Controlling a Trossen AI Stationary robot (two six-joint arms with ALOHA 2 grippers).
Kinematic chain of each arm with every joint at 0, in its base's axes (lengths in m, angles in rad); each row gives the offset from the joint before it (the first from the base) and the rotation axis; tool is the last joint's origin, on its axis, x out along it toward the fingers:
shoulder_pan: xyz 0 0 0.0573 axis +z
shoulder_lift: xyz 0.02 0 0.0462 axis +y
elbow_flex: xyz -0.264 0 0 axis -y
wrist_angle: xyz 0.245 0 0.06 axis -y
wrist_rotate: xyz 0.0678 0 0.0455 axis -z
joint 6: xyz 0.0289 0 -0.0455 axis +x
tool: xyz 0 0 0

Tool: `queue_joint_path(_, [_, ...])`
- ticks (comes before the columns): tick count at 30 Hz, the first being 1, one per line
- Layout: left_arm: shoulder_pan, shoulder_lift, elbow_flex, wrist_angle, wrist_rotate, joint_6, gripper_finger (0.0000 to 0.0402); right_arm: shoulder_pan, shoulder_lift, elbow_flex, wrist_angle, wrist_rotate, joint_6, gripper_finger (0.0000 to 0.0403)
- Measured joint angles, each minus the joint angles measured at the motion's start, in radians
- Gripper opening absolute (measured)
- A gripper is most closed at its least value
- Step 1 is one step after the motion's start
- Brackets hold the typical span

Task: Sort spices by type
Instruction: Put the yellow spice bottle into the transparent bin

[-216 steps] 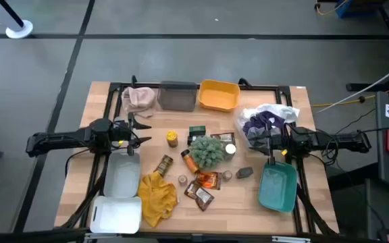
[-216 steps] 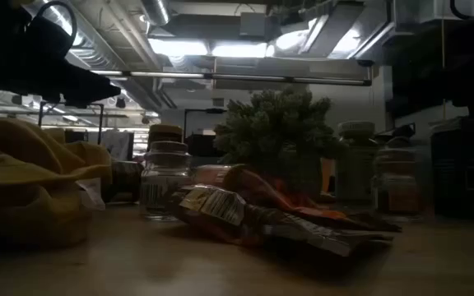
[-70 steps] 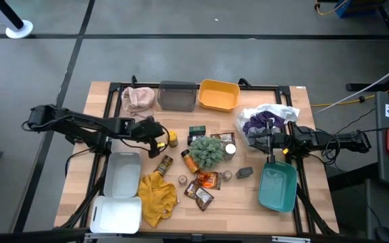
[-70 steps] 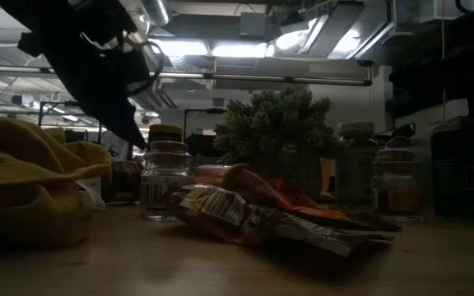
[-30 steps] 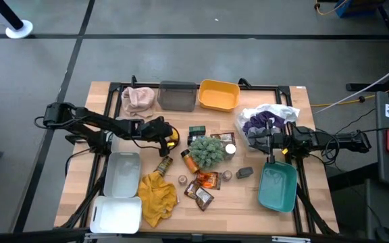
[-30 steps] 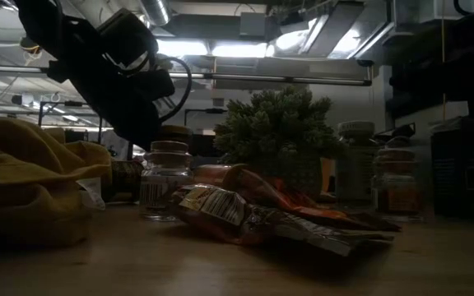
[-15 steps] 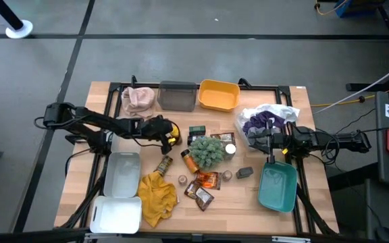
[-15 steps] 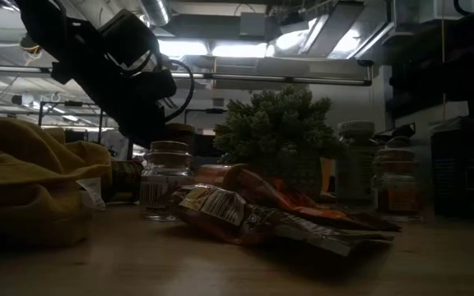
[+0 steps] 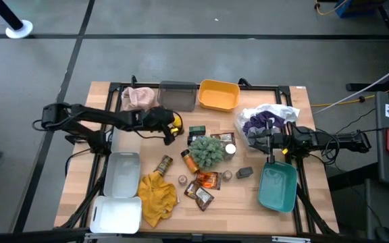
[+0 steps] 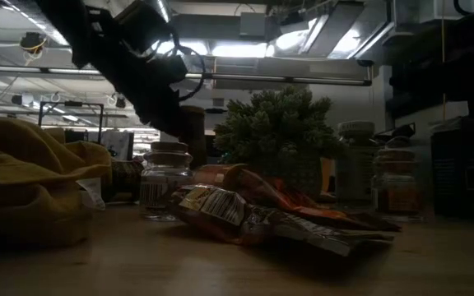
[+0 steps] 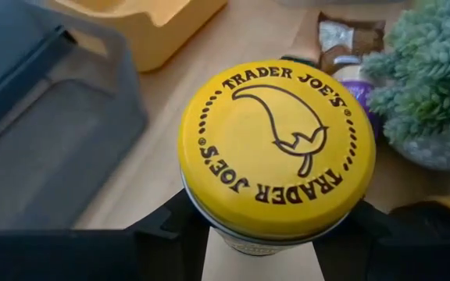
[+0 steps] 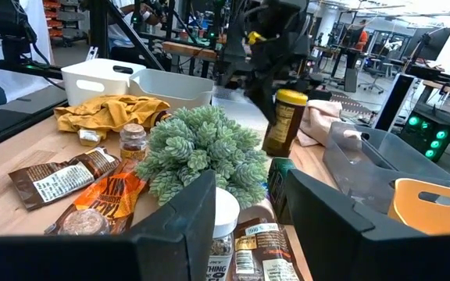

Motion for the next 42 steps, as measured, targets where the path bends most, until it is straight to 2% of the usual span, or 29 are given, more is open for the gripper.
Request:
queue_joint_path(7, [0.029,-0.154,0.067,-0.254,-0.016,-0.034,0.0168,0.0,0.0,0.0,0.0,0.0,0.0,0.0159])
queue_joint_path(12, [0.033,-0.314,0.067,-0.411,-0.075,-0.052,0.0166,0.0,0.0,0.0,0.0,0.0,0.0,0.0159])
queue_joint_path(22, [0.033,-0.589,0.067,-0.816,-0.18,-0.31,0.0169,0.0,0.0,0.0,0.0,0.0,0.0,0.0159])
queue_joint_path(27, [0.033,-0.643,0.067,-0.964,-0.242,-0.42,0.0167,0.0,0.0,0.0,0.0,0.0,0.0,0.0159])
queue_joint_path(32, [0.033,-0.643,0.066,-1.068,-0.28,-0.503,0.0168,0.0,0.0,-0.001,0.0,0.0,0.0,0.0159])
queue_joint_path(42, [0.033,-0.639,-0.071,-1.045,-0.301,-0.675,0.0168,0.0,0.0,-0.001,0.0,0.0,0.0,0.0159])
